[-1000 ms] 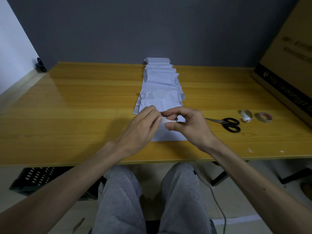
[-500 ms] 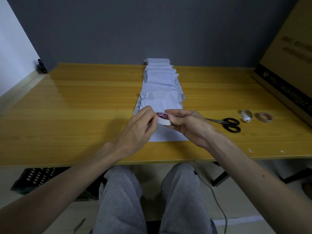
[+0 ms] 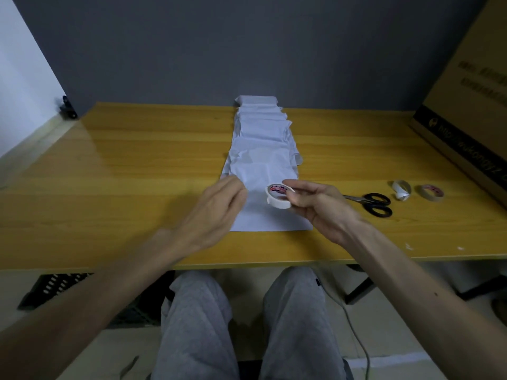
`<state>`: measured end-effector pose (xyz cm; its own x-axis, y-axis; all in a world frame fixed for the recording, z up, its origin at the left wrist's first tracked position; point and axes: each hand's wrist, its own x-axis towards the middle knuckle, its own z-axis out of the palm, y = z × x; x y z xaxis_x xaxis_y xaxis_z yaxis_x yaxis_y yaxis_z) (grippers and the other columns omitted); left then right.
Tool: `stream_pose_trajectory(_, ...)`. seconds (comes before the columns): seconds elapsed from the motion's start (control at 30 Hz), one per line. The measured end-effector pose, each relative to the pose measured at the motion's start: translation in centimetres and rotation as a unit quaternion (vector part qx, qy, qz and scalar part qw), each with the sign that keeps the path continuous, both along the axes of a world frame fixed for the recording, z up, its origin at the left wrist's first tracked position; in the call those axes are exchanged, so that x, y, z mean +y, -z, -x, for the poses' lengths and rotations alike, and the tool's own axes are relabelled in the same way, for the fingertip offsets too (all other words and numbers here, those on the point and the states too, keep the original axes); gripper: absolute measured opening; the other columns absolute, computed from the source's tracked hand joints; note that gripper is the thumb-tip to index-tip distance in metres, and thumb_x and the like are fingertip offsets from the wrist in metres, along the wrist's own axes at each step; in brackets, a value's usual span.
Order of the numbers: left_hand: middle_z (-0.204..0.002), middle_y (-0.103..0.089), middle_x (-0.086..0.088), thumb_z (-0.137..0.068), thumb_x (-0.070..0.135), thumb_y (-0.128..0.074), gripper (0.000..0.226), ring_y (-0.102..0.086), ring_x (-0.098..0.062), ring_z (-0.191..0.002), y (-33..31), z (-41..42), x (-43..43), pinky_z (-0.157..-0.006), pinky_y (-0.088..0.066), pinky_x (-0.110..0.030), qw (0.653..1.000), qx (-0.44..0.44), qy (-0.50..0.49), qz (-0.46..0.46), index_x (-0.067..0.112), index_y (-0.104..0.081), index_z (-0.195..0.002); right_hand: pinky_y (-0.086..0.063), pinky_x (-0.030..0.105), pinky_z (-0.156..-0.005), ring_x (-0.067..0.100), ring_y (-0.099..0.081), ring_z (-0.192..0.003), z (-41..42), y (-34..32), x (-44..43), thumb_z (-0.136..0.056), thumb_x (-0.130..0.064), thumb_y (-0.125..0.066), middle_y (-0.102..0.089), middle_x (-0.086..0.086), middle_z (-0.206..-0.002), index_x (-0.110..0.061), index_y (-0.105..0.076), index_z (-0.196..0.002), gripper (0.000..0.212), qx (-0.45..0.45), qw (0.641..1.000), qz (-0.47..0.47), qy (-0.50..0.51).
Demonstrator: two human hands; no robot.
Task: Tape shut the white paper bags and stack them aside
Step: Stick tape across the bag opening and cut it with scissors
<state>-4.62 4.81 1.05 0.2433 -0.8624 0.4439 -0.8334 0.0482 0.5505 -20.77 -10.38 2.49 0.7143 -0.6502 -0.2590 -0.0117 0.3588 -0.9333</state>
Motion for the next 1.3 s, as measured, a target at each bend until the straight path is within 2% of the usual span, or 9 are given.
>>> stream_pose_trajectory(0.13, -0.078, -0.045, 0.008, -0.098, 0.036, -0.047, 0.028, -0.044, -0.009, -0.071, 1.6, 1.9, -1.3, -0.063, -0.033, -0.019, 0.999, 0.052, -0.005, -0.007, 0.015, -0.045, -0.08, -0.054, 0.02, -0.065, 0.014, -0.069, -0.077, -0.7, 0.2, 0.6, -0.083, 0.006, -0.063, -0.073, 0.009, -0.09, -0.001, -0.064, -0.11, 0.028, -0.011, 1.0, -0.005, -0.005)
stream_pose_trajectory(0.3, -0.08, -0.038, 0.01, -0.1, 0.028, -0.043, 0.023, -0.036, -0.008, -0.066, 2.5, 2.5, -1.9, -0.06, -0.033, -0.026, 1.0, 0.003, -0.02, 0.021, 0.02, -0.037, -0.08, -0.054, 0.019, -0.065, 0.013, -0.068, -0.077, -0.6, 0.9, 1.0, -0.082, 0.006, -0.063, -0.074, 0.008, -0.09, -0.003, -0.065, -0.106, 0.025, -0.026, 0.999, -0.024, -0.004)
stream_pose_trajectory(0.4, -0.082, -0.037, 0.01, -0.101, 0.026, -0.04, 0.021, -0.034, -0.007, -0.067, 2.6, 2.5, -2.0, -0.061, -0.035, -0.027, 0.999, -0.016, -0.023, 0.041, 0.018, -0.041, -0.081, -0.054, 0.02, -0.064, 0.013, -0.069, -0.078, -0.5, 0.9, 1.0, -0.082, 0.006, -0.062, -0.074, 0.007, -0.09, -0.003, -0.065, -0.106, 0.026, -0.038, 0.999, -0.024, -0.006)
stream_pose_trajectory(0.53, -0.084, -0.042, 0.004, -0.101, 0.015, -0.041, 0.022, -0.035, -0.005, -0.072, 2.1, 2.2, -2.0, -0.068, -0.033, -0.018, 0.995, -0.059, -0.011, 0.077, 0.006, -0.052, -0.083, -0.055, 0.021, -0.066, 0.015, -0.069, -0.081, -0.4, 0.7, 0.9, -0.083, 0.007, -0.061, -0.073, 0.008, -0.092, -0.003, -0.064, -0.107, 0.026, -0.049, 0.998, -0.022, -0.01)
stream_pose_trajectory(0.73, -0.08, -0.04, 0.007, -0.098, 0.004, -0.047, 0.018, -0.036, -0.002, -0.07, 1.2, 1.5, -1.6, -0.069, -0.03, -0.012, 0.995, -0.039, 0.021, 0.094, 0.004, -0.052, -0.081, -0.058, 0.029, -0.081, 0.022, -0.068, -0.091, -0.5, 0.1, 0.4, -0.081, 0.007, -0.061, -0.07, 0.012, -0.1, -0.001, -0.064, -0.109, 0.03, -0.051, 0.998, -0.02, -0.044)
stream_pose_trajectory(0.8, -0.08, -0.041, 0.006, -0.098, 0.004, -0.046, 0.018, -0.035, -0.006, -0.07, 0.7, 1.2, -1.5, -0.069, -0.03, -0.013, 0.993, -0.059, 0.029, 0.095, 0.002, -0.052, -0.081, -0.056, 0.033, -0.087, 0.024, -0.067, -0.095, -0.7, -0.2, 0.1, -0.082, 0.009, -0.059, -0.069, 0.014, -0.104, 0.0, -0.063, -0.111, 0.031, -0.044, 0.997, -0.006, -0.06)
stream_pose_trajectory(0.9, -0.082, -0.046, 0.0, -0.099, 0.005, -0.043, 0.019, -0.038, -0.009, -0.073, -0.4, 0.4, -1.4, -0.071, -0.033, -0.015, 0.988, -0.113, 0.06, 0.089, 0.001, -0.052, -0.082, -0.057, 0.034, -0.086, 0.026, -0.068, -0.092, -1.1, -1.0, -0.4, -0.083, 0.013, -0.056, -0.069, 0.016, -0.105, 0.001, -0.063, -0.111, 0.031, -0.047, 0.995, -0.002, -0.084)
stream_pose_trajectory(1.03, -0.083, -0.05, -0.012, -0.098, 0.004, -0.042, 0.019, -0.046, -0.026, -0.074, -1.7, -1.0, -1.4, -0.069, -0.041, -0.038, 0.971, -0.206, 0.094, 0.076, -0.001, -0.053, -0.083, -0.058, 0.03, -0.075, 0.022, -0.068, -0.084, -1.4, -1.8, -0.9, -0.084, 0.017, -0.052, -0.069, 0.015, -0.102, 0.003, -0.062, -0.111, 0.033, -0.035, 0.994, 0.015, -0.105)
stream_pose_trajectory(1.3, -0.084, -0.054, -0.014, -0.097, 0.0, -0.04, 0.021, -0.049, -0.03, -0.075, -1.2, -3.0, -1.3, -0.065, -0.042, -0.037, 0.943, -0.308, 0.103, 0.071, -0.001, -0.058, -0.085, -0.058, 0.031, -0.075, 0.025, -0.069, -0.076, -1.4, -1.5, -1.1, -0.082, 0.019, -0.056, -0.07, 0.011, -0.096, -0.002, -0.066, -0.105, 0.032, -0.023, 0.99, 0.088, -0.103)
